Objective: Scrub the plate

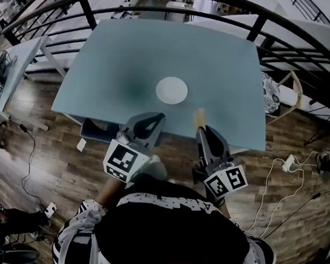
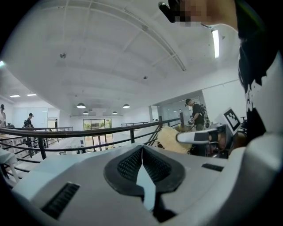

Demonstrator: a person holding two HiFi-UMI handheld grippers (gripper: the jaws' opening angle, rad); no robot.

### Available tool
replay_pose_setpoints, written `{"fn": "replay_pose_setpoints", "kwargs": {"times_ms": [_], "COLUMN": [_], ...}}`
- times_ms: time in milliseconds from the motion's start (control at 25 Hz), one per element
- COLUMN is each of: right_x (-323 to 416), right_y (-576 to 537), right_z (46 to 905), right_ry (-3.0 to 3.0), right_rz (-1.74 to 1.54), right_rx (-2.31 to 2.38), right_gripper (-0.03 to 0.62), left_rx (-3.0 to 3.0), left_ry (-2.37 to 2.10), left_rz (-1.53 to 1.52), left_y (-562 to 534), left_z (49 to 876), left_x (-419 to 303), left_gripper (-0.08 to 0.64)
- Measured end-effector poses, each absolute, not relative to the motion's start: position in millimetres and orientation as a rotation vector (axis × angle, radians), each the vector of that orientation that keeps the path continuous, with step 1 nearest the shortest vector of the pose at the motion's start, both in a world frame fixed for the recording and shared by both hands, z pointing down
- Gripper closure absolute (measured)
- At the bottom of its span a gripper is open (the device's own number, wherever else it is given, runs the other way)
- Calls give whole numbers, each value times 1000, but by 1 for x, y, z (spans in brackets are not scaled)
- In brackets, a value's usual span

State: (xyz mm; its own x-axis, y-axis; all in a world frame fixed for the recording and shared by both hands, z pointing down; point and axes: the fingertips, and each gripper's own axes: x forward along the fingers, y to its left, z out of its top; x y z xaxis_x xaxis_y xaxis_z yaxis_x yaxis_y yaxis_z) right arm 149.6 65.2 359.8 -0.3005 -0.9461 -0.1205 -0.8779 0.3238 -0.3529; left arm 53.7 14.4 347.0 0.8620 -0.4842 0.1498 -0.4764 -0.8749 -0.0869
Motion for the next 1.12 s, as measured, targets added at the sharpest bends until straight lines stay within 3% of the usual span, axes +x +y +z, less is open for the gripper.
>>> {"fn": "replay_pose_setpoints", "kwargs": {"times_ms": [400, 1120], "right_x": [157, 124], "right_y": [10, -91], "right_z": [349, 355], "right_ry": [2339, 2461], "right_rz": [-274, -281], "right_rx": [-1651, -1691], "right_gripper": [540, 540], "left_rx": [-3004, -3041], "left_ry": [752, 805], "left_rz": [-202, -134], "left_y": [-41, -137], "left_z": [342, 359], "left_x": [71, 37], "left_gripper": [546, 546]}}
